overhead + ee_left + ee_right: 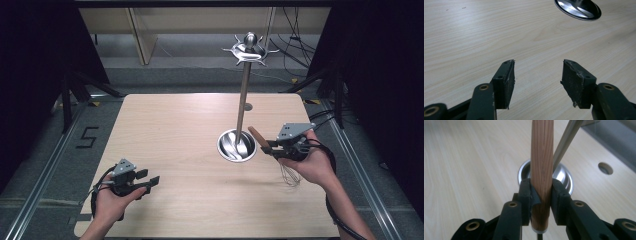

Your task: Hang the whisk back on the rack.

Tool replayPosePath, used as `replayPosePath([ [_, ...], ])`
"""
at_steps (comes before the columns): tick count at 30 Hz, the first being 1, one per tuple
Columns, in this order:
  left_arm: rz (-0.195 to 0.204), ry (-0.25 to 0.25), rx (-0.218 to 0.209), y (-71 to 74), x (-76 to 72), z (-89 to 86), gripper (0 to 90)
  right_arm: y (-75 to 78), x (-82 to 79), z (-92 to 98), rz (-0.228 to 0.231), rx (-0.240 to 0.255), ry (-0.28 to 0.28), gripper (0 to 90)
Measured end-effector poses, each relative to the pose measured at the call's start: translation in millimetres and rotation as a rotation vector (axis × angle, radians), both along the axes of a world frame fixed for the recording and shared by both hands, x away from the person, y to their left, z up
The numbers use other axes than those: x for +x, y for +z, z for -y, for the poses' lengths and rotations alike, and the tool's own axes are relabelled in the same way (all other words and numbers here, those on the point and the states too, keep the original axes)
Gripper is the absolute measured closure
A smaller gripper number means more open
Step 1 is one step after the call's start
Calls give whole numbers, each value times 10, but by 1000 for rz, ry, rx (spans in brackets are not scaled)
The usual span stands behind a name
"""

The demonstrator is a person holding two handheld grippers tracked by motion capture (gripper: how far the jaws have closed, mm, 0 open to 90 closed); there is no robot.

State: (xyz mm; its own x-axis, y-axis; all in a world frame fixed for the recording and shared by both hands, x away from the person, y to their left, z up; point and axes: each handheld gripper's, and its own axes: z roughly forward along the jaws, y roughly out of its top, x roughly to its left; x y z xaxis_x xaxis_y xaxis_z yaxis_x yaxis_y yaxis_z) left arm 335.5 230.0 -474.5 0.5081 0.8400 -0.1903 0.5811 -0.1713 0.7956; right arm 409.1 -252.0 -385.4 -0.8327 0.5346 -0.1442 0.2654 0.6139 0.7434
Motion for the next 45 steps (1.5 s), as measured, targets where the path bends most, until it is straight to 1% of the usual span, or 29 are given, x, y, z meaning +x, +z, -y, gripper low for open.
replayPosePath([
  [1,-1,3,-1,1,-1,1,427,16,-7,-9,12,21,-8,736],
  [4,1,3,3,1,-2,1,427,32,-9,-22,10,40,7,736],
  [5,-3,-3,4,3,0,-3,427,38,-17,-27,19,46,5,736],
  [9,-2,-2,3,3,0,-2,427,43,-32,-55,15,78,5,735],
  [11,0,-1,-1,0,2,1,427,57,-21,-57,27,94,15,735],
  [13,-1,-1,-1,0,2,1,427,72,-30,-63,31,120,5,735],
  [14,-1,-1,-1,0,2,1,427,74,-29,-70,38,149,0,735],
  [16,-1,-2,1,1,2,-1,427,88,-29,-63,38,155,2,735],
  [17,1,1,4,2,-1,-1,427,95,-18,-62,57,191,7,735],
  [18,4,3,3,1,-1,0,427,116,-24,-49,37,185,9,735],
  [19,0,-1,-1,4,1,-2,427,113,-22,-58,55,210,3,735],
  [20,0,-1,-1,4,1,-2,427,132,-38,-50,44,215,-6,735],
  [21,2,0,-2,5,1,-1,427,144,-32,-51,53,228,-3,735],
  [23,1,1,-2,3,2,0,426,151,-33,-56,65,231,2,735],
  [25,-1,-1,2,2,3,1,426,189,-54,-72,54,247,1,735],
  [26,0,-1,4,2,3,0,426,198,-48,-82,64,252,9,735],
  [27,2,2,5,3,1,2,426,227,-51,-122,81,275,8,735],
  [29,4,5,1,2,-1,3,426,263,-55,-139,68,270,15,735],
  [30,2,2,-1,3,0,0,426,261,-51,-170,93,294,9,735],
  [31,3,1,9,8,-2,-5,426,279,-59,-192,87,297,10,735],
  [32,5,-1,8,6,-1,-8,426,289,-45,-197,102,295,19,735],
  [34,6,-1,9,2,2,-8,425,319,-43,-214,97,295,25,735],
  [35,7,2,5,0,2,-4,425,325,-50,-231,100,313,17,735],
  [38,8,3,3,0,2,-1,424,357,-39,-235,98,307,25,735],
  [39,4,4,-1,-2,2,2,424,367,-29,-234,110,307,34,735],
  [40,2,3,-1,0,1,2,423,380,-28,-257,113,329,19,735],
  [41,1,7,3,3,-2,3,423,391,-37,-260,97,332,17,735],
  [44,8,8,-4,-2,1,6,423,416,-31,-271,97,343,21,735],
  [45,8,3,3,0,2,1,422,435,-24,-295,115,368,12,735],
])
